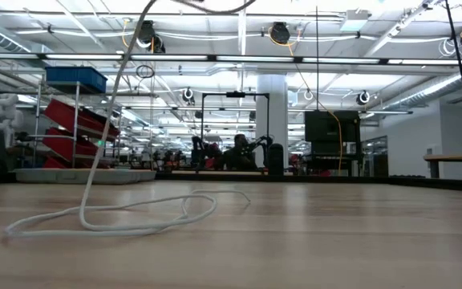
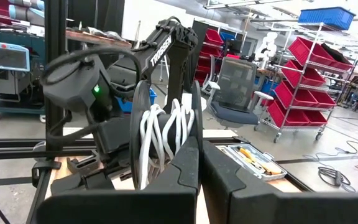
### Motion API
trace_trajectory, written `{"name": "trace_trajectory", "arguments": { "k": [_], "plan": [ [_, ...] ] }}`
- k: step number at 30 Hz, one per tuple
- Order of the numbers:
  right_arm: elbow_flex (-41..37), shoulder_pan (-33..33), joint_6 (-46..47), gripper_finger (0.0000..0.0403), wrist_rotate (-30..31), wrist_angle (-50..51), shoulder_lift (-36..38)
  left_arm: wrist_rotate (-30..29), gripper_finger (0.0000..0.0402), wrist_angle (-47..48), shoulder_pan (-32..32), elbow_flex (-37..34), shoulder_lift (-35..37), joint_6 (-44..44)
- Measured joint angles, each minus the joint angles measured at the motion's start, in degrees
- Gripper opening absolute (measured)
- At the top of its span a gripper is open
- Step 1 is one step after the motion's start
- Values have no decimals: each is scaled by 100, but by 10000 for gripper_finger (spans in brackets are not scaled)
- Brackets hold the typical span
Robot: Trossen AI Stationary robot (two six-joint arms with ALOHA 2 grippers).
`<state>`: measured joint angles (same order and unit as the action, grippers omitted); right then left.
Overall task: Coil cords
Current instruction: Coil the white wire on the spool
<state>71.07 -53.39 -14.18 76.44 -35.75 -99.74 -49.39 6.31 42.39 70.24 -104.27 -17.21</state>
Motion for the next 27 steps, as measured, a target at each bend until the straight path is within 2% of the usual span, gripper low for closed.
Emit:
{"name": "trace_trajectory", "arguments": {
  "k": [11,17,24,27],
  "plan": [
    [0,0,-2,0,0,0,0,-22,176,153,2,16,0,-16],
    [0,0,-2,0,0,0,0,19,173,-292,104,107,0,657],
    [0,0,0,0,-11,2,0,-441,173,-214,107,133,0,675],
    [0,0,-2,0,-11,0,0,-834,173,20,99,133,0,567]
  ]
}}
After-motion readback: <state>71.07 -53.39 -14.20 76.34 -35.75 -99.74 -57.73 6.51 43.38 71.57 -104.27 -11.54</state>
